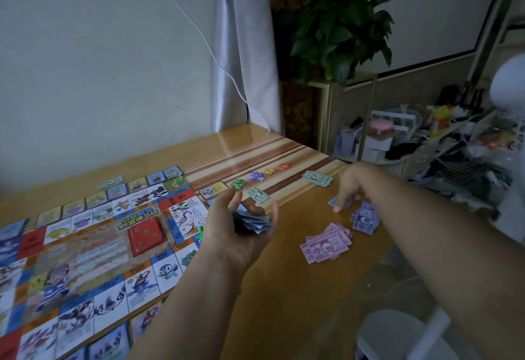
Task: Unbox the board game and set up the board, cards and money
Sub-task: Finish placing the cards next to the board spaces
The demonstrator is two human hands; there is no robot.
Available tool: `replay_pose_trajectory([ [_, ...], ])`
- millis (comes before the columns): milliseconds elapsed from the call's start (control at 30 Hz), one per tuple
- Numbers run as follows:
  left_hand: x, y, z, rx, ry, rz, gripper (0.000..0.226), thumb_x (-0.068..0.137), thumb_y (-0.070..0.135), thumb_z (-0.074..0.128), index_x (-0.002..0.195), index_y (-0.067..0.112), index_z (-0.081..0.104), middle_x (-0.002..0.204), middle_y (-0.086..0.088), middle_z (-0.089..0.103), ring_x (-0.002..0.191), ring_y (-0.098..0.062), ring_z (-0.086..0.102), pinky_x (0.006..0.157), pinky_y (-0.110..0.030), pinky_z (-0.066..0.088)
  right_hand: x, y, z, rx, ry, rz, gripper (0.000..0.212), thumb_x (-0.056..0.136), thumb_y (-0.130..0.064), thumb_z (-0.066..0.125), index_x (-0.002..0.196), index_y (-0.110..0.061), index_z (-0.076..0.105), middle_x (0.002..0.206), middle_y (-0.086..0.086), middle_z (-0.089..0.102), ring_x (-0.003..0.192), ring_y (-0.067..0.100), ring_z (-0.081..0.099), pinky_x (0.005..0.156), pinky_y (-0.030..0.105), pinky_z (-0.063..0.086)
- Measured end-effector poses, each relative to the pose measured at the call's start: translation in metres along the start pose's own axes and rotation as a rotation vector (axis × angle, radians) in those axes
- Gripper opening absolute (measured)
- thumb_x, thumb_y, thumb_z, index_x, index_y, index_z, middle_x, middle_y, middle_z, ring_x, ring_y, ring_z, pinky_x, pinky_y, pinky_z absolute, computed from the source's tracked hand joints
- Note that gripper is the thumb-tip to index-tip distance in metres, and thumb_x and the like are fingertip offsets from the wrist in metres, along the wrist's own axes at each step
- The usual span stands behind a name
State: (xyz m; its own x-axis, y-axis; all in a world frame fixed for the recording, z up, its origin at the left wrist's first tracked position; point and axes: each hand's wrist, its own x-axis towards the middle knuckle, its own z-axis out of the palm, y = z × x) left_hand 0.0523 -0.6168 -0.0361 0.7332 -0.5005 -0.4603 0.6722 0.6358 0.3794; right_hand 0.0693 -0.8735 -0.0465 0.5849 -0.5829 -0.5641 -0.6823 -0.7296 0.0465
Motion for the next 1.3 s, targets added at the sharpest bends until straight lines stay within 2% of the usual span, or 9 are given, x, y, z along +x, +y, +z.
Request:
replay_pose_trajectory([
  [367, -0.003, -0.008, 0.004, 0.050, -0.060, -0.047, 0.018, 0.094, 0.015, 0.052, 0.108, 0.004, 0.056, 0.079, -0.009, 0.054, 0.054, -0.010, 0.047, 0.062, -0.038, 0.051, 0.021, 0.007, 0.006, 0.089, 0.001, -0.074, 0.060, 0.075, -0.027, 0.080, 0.123, -0.001, 0.057, 0.124, 0.015, 0.060, 0.113, 0.026, 0.058, 0.100, 0.037, 0.047],
  [467, -0.002, -0.008, 0.001, 0.020, -0.043, -0.070, 0.014, 0.094, 0.013, 0.053, 0.102, 0.002, 0.055, 0.077, -0.009, 0.053, 0.058, -0.010, 0.045, 0.064, -0.036, 0.050, 0.025, 0.009, 0.006, 0.097, -0.021, -0.113, 0.044, 0.078, -0.026, 0.077, 0.115, -0.006, 0.062, 0.121, 0.013, 0.060, 0.100, 0.021, 0.057, 0.084, 0.029, 0.048],
  [600, 0.002, -0.003, -0.005, 0.008, -0.025, -0.098, 0.009, 0.092, 0.011, 0.055, 0.095, 0.003, 0.052, 0.074, -0.006, 0.051, 0.064, -0.011, 0.045, 0.065, -0.027, 0.056, 0.013, 0.010, 0.003, 0.041, 0.009, -0.231, 0.029, 0.084, -0.026, 0.071, 0.110, -0.015, 0.064, 0.087, -0.003, 0.055, 0.076, 0.011, 0.049, 0.060, 0.020, 0.039],
  [733, 0.003, 0.005, -0.009, 0.049, -0.027, -0.057, 0.019, 0.094, 0.013, 0.052, 0.113, 0.008, 0.052, 0.076, -0.005, 0.051, 0.052, -0.011, 0.040, 0.044, -0.017, 0.045, -0.008, 0.003, -0.001, 0.020, 0.156, -0.367, 0.025, 0.085, -0.037, 0.068, 0.100, -0.017, 0.065, 0.095, 0.000, 0.061, 0.080, 0.014, 0.053, 0.068, 0.024, 0.043],
  [833, -0.003, 0.013, -0.011, 0.186, -0.044, 0.052, 0.010, 0.093, 0.015, 0.053, 0.103, 0.014, 0.055, 0.070, 0.000, 0.052, 0.044, -0.008, 0.031, 0.037, -0.014, 0.032, -0.044, -0.022, -0.003, 0.279, 0.311, -0.599, 0.020, 0.084, -0.042, 0.068, 0.078, -0.023, 0.062, 0.083, -0.002, 0.059, 0.077, 0.013, 0.053, 0.065, 0.026, 0.041],
  [900, -0.012, 0.021, -0.014, 0.270, -0.081, 0.114, 0.008, 0.091, 0.018, 0.056, 0.099, 0.018, 0.055, 0.067, 0.003, 0.051, 0.042, -0.007, 0.029, 0.037, -0.016, 0.028, -0.076, -0.050, 0.006, 0.519, 0.373, -0.739, 0.026, 0.081, -0.047, 0.068, 0.084, -0.021, 0.067, 0.084, -0.002, 0.063, 0.079, 0.013, 0.057, 0.068, 0.028, 0.044],
  [1000, -0.031, 0.033, -0.028, 0.453, -0.098, 0.248, 0.018, 0.090, 0.019, 0.058, 0.108, 0.018, 0.060, 0.072, 0.004, 0.047, 0.043, -0.007, 0.026, 0.039, -0.018, 0.025, -0.120, -0.094, 0.038, 0.961, 0.236, -0.916, 0.024, 0.080, -0.042, 0.071, 0.078, -0.018, 0.068, 0.075, -0.006, 0.067, 0.076, 0.010, 0.062, 0.073, 0.028, 0.044],
  [1167, -0.074, 0.052, -0.072, 0.938, -0.070, 0.583, 0.043, 0.084, 0.031, 0.065, 0.119, 0.008, 0.055, 0.055, -0.007, 0.034, 0.043, -0.025, 0.030, 0.040, -0.037, 0.031, -0.181, -0.149, 0.095, 1.455, -0.094, -0.825, 0.020, 0.082, -0.033, 0.069, 0.083, -0.013, 0.069, 0.064, -0.013, 0.064, 0.059, -0.001, 0.058, 0.058, 0.019, 0.036],
  [1300, -0.104, 0.072, -0.105, 1.004, 0.045, 0.700, 0.016, 0.089, 0.028, 0.064, 0.096, 0.015, 0.061, 0.044, 0.014, 0.038, 0.037, -0.004, 0.035, 0.037, -0.014, 0.029, -0.212, -0.182, 0.126, 1.571, -0.264, -0.739, 0.019, 0.082, -0.035, 0.069, 0.087, -0.017, 0.066, 0.071, -0.006, 0.062, 0.060, 0.006, 0.053, 0.054, 0.023, 0.028],
])
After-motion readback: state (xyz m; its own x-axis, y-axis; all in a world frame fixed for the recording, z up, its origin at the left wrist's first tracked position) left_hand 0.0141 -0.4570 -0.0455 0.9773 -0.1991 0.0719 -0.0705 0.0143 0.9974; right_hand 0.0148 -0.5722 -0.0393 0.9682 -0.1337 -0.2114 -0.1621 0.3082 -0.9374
